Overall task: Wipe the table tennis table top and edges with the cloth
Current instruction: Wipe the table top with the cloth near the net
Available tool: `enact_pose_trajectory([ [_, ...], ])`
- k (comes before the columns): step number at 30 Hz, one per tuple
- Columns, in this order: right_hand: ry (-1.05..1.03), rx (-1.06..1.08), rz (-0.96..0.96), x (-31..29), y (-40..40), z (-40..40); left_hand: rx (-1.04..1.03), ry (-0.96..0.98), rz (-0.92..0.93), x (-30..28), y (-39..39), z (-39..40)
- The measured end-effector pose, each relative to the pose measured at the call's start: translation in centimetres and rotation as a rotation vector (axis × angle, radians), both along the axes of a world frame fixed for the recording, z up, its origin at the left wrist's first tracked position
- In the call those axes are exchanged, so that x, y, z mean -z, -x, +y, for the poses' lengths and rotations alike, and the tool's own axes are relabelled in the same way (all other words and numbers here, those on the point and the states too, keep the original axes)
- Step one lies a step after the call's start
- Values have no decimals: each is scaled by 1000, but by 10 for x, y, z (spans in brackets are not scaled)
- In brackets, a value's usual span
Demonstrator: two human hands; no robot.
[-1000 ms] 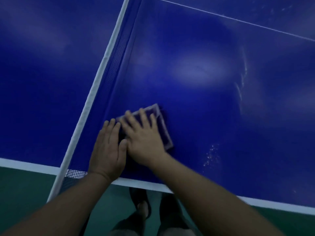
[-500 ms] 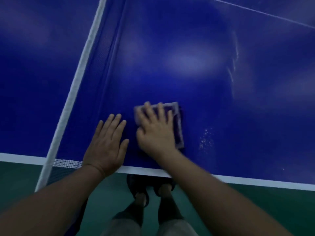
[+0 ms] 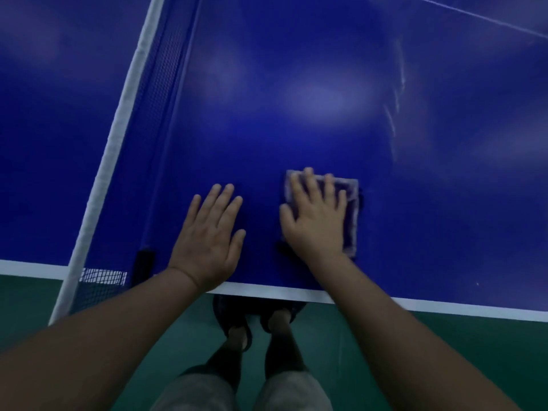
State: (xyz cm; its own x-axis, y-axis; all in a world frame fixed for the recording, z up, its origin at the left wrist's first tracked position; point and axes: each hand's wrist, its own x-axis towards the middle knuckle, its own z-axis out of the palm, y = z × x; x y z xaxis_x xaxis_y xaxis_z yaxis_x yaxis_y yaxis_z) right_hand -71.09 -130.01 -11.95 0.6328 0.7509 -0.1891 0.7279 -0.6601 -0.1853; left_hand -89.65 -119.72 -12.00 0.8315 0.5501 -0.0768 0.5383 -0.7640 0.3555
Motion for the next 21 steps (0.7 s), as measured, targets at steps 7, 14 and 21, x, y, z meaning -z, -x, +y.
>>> enact_pose_trajectory([
  [7, 40, -409, -1, -3, 18, -130, 26, 23, 28, 5, -14, -3],
  [14, 29, 197, 10, 0, -74, -29, 10, 41, 27, 3, -26, -2],
  [21, -7, -309, 30, -4, 4, -97, 101, -8, 84, 6, -60, -1],
])
